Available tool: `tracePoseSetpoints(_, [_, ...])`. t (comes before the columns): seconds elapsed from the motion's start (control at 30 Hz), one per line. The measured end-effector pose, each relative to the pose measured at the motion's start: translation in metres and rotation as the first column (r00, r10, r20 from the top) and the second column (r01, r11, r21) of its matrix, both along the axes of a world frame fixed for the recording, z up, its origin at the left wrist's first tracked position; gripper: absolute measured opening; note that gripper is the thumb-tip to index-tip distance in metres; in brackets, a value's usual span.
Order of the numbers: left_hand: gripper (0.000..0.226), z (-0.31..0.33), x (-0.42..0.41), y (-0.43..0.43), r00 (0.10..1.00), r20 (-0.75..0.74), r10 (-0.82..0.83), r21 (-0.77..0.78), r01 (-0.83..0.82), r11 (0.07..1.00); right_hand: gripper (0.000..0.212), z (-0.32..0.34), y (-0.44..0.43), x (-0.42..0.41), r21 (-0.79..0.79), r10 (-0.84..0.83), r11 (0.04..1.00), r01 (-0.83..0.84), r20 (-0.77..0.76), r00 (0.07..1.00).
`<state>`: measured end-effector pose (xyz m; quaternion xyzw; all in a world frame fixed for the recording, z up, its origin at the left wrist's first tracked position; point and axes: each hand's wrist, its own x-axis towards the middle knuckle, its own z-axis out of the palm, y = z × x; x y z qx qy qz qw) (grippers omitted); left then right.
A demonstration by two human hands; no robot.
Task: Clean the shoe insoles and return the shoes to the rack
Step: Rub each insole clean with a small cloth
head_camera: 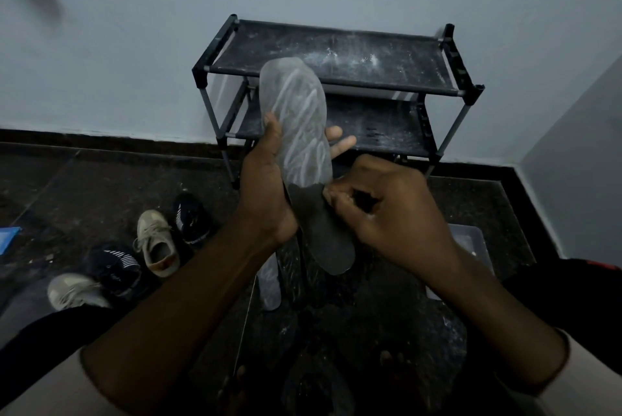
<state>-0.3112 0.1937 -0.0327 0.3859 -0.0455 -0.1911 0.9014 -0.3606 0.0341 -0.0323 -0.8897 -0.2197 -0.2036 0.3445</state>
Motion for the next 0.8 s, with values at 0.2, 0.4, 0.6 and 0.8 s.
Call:
tracePoseSetpoints(0.2, [0.07, 0.001, -0.001, 0.001, 1.0, -0.019, -0.004, -0.011, 0.004, 1.0, 0.008, 0.002, 0.004, -0.001, -0.009, -0.002, 1.0, 0.002, -0.018, 1.0])
tracePoseSetpoints(0.4, [0.068, 0.003, -0.006, -0.004, 0.999, -0.033, 0.01, 0.012, -0.009, 1.0, 0.008, 0.007, 0.0, 0.004, 0.033, -0.087, 0.996, 0.087, 0.016, 0.996])
tracePoseSetpoints(0.6, [0.063, 0.007, -0.009, -0.005, 0.998, -0.042, 0.045, 0.05, -0.043, 0.998, 0.009, 0.007, 0.001, 0.002, 0.044, -0.081, 0.996, 0.081, 0.001, 0.997])
tracePoseSetpoints(0.8, [0.061, 0.01, -0.012, -0.005, 0.995, 0.007, 0.1, 0.095, -0.1, 0.99, 0.012, 0.005, 0.008, 0.002, 0.031, -0.051, 0.998, 0.052, -0.029, 0.998])
